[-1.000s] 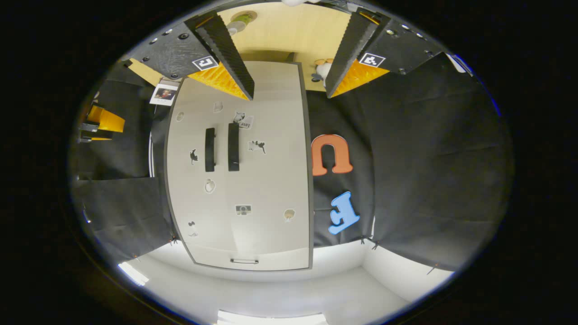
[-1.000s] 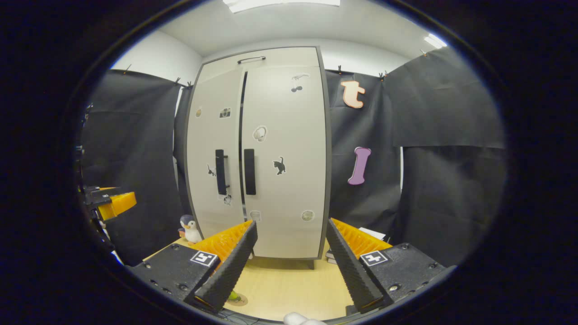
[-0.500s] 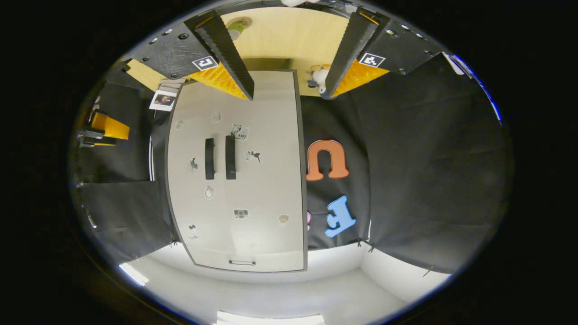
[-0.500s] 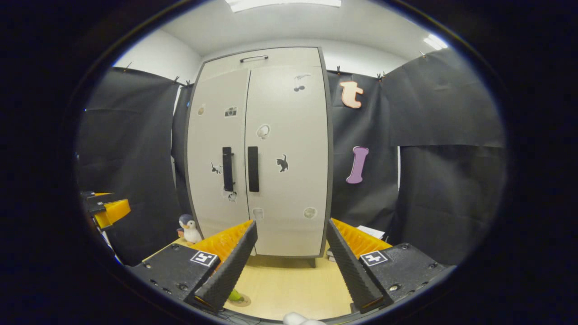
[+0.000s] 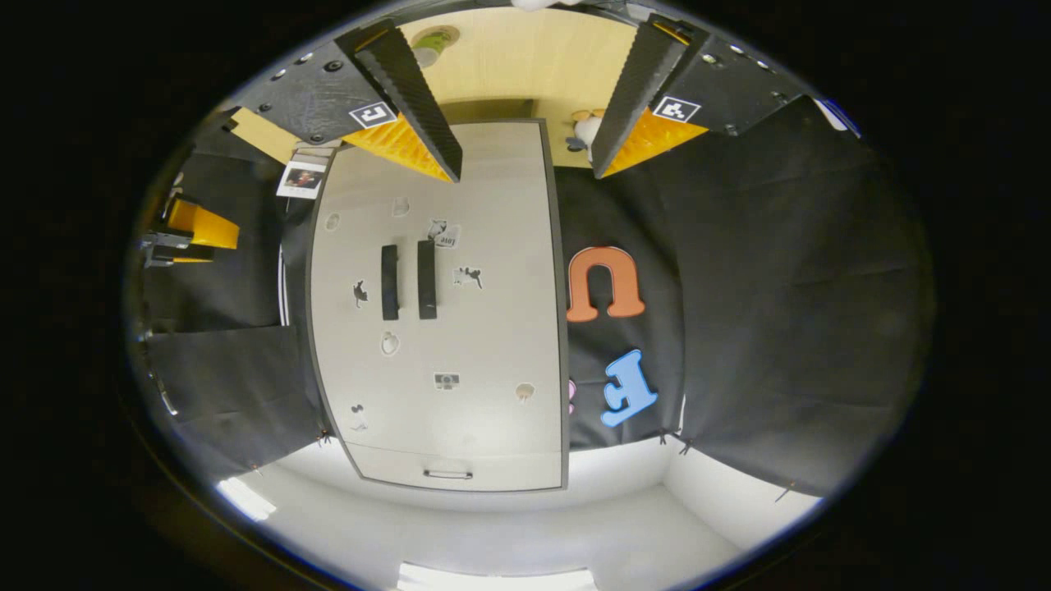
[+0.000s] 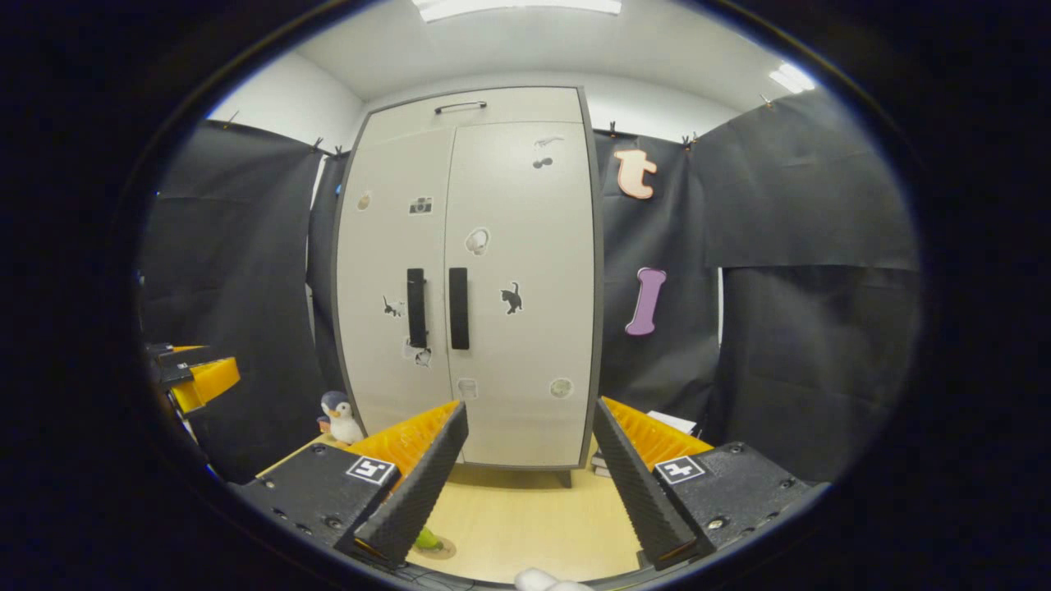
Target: Grasp the bottle in the cabinet with the left hand and place it on the coaster, then close the right door with the right hand and the left door with the left hand.
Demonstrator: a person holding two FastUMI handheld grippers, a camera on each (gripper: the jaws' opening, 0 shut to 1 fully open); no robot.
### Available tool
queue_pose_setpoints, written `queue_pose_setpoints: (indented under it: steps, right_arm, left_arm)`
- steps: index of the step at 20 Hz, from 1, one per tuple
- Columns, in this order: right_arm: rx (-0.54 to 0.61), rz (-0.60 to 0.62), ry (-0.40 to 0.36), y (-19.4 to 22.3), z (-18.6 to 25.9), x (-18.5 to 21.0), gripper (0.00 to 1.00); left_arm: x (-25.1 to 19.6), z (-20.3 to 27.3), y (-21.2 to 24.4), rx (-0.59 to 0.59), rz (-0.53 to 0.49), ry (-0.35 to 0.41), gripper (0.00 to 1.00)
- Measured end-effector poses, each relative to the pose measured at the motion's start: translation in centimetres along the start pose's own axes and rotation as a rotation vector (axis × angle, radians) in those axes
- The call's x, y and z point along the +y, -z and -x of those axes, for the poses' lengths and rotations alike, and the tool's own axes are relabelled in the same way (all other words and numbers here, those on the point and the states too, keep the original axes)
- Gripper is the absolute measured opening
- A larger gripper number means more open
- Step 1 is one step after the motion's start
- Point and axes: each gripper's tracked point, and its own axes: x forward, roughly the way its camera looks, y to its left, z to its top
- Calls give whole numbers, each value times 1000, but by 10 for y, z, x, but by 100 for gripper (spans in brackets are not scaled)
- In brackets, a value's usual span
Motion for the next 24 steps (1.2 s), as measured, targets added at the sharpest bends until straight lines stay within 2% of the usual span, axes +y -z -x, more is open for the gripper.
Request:
queue_pose_setpoints:
  steps: [24]
  right_arm:
    - [-13, -5, 6, -3, 7, 3, 100]
  left_arm:
    - [-5, 2, -5, -4, -14, 17, 97]
